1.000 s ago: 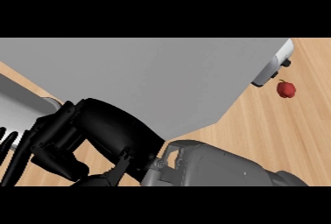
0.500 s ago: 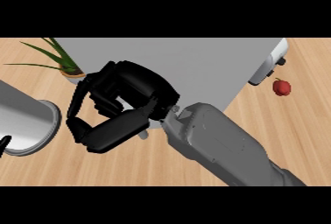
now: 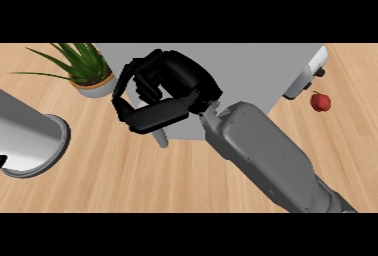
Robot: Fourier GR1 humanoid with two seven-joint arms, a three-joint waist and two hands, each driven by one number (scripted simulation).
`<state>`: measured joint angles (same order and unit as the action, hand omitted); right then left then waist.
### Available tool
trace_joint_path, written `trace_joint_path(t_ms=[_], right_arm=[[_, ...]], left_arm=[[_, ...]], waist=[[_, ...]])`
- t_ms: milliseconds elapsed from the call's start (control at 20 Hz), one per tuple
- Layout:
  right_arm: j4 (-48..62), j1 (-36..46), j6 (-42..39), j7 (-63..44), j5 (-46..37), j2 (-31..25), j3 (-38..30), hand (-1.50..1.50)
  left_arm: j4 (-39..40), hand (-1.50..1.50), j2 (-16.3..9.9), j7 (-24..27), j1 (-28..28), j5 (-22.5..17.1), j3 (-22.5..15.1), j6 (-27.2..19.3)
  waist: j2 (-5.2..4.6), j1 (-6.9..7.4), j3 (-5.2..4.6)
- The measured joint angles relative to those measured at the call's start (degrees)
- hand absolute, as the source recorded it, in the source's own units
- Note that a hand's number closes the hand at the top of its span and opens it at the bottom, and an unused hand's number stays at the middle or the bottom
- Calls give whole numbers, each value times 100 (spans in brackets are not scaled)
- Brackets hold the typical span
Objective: Pick up the bottled water, place it into the cabinet and close the cabinet
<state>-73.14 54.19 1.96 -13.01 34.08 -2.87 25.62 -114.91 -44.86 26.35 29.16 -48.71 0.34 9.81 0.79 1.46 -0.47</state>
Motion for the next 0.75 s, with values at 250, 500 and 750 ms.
trace_joint_path(t_ms=[250, 500, 750], right_arm=[[144, 37, 38, 131, -181, -7, -22, 150], [227, 50, -10, 282, -301, -28, -18, -150], [262, 65, -99, 395, -386, -84, -2, -150]], left_arm=[[-3, -150, 25, -115, -108, -30, 24, 19], [1, -150, 46, -240, -264, -51, 7, -13], [-47, -150, 109, -290, -357, 26, -77, -37]], waist=[[35, 13, -22], [60, 28, -51], [64, 51, -69]])
